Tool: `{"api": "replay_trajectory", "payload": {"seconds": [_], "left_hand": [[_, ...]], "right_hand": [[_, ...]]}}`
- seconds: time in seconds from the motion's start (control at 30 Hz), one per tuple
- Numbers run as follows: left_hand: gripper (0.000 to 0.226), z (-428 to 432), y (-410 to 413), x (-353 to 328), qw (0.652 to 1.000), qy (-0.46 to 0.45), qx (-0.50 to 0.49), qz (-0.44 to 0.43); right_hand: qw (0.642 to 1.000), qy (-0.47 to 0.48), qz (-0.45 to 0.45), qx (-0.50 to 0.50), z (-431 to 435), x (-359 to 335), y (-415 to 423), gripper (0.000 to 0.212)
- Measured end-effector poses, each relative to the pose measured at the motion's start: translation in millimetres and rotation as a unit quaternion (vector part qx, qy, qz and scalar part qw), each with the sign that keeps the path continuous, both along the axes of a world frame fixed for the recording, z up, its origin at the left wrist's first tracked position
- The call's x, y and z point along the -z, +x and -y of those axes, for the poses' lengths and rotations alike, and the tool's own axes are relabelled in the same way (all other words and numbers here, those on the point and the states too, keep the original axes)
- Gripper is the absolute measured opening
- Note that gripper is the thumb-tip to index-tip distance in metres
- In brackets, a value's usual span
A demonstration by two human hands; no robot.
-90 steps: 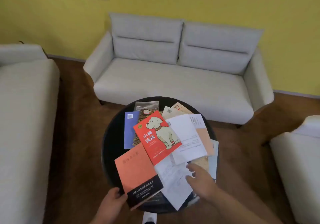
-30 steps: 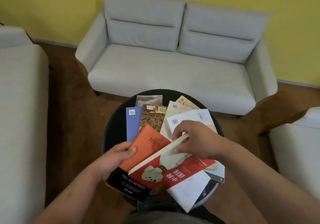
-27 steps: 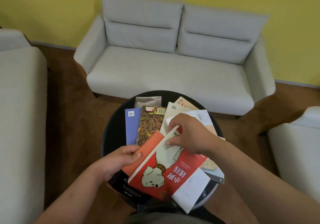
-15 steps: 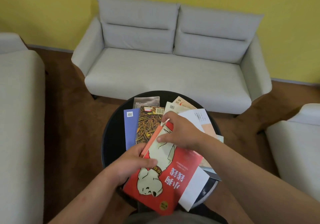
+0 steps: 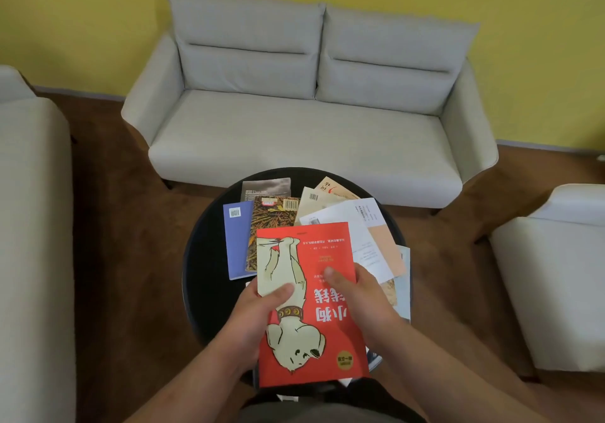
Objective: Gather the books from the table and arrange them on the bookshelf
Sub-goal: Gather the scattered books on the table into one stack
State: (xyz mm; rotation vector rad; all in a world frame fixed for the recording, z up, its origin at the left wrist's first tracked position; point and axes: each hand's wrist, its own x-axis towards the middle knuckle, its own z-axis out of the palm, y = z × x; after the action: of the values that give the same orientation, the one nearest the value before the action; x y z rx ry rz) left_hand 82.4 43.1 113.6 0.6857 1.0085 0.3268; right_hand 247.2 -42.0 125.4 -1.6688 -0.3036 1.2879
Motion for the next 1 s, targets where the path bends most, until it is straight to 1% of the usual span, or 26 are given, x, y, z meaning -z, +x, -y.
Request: {"api": "replay_trajectory", "payload": {"seconds": [0.07,0.1,0.17,0.23,0.27,0.33,0.37,0.43,0.47,0.5,0.57,0.6,0.7,0.77,0.83,1.0], "left_hand": [[0.032,6.1,6.2,2.9,1.0,0.003,-0.011,-0.017],[0.033,9.9,8.6,5.4,1.0,0.003,-0.011,-0.024],[0.031,18.4,11.5,14.4,0.999,0.005,0.019,-0.044],[0.028,29.3,14.1,24.6,0.995,-0.014,0.089,-0.047],[0.032,34.9,13.5,31.9,0.992,-0.028,0.108,-0.058],[0.037,43.7,11.9,49.2,0.987,-0.064,0.098,-0.11],[0.034,46.9,9.0,60.6,0.982,-0.063,0.101,-0.149],[0.02,52.0,1.9,83.8,0.964,-0.029,0.109,-0.242],[0.023,53.0,-3.6,93.8,0.953,0.005,0.111,-0.281],[0.031,53.6,-9.4,101.0,0.936,0.051,0.121,-0.328],[0.045,53.8,-20.2,112.1,0.886,0.141,0.147,-0.417],[0.05,53.9,-23.8,114.1,0.872,0.159,0.153,-0.437],[0.062,59.0,-23.0,118.2,0.871,0.149,0.143,-0.445],[0.065,63.5,-19.2,123.1,0.857,0.165,0.142,-0.467],[0.064,67.1,-18.9,129.8,0.851,0.169,0.131,-0.48],[0.059,76.1,-28.1,145.7,0.861,0.137,0.096,-0.481]], "right_hand": [[0.998,-0.011,-0.062,0.011,9.8,4.7,4.6,0.037],[0.996,-0.021,-0.083,0.001,16.5,7.5,6.8,0.041],[0.995,-0.041,-0.087,-0.038,32.8,14.7,13.7,0.046],[0.994,-0.059,-0.083,-0.03,53.2,22.2,23.8,0.047],[0.994,-0.068,-0.079,-0.021,63.7,26.0,30.3,0.046],[0.994,-0.088,-0.067,-0.01,84.7,33.2,44.6,0.047],[0.993,-0.096,-0.061,-0.007,94.3,37.1,51.6,0.047],[0.993,-0.104,-0.046,-0.01,108.7,44.6,62.6,0.048],[0.994,-0.105,-0.038,-0.016,113.3,49.3,67.6,0.049],[0.993,-0.107,-0.032,-0.025,116.2,53.1,71.6,0.051],[0.993,-0.106,-0.025,-0.046,116.6,63.2,79.2,0.052],[0.992,-0.106,-0.023,-0.057,115.0,68.5,82.2,0.052],[0.991,-0.103,-0.022,-0.085,107.0,85.4,88.5,0.053],[0.989,-0.098,-0.025,-0.108,101.3,95.6,91.0,0.054],[0.986,-0.096,-0.032,-0.13,96.6,104.5,92.9,0.053],[0.979,-0.089,-0.052,-0.176,86.8,121.6,95.8,0.063]]}}
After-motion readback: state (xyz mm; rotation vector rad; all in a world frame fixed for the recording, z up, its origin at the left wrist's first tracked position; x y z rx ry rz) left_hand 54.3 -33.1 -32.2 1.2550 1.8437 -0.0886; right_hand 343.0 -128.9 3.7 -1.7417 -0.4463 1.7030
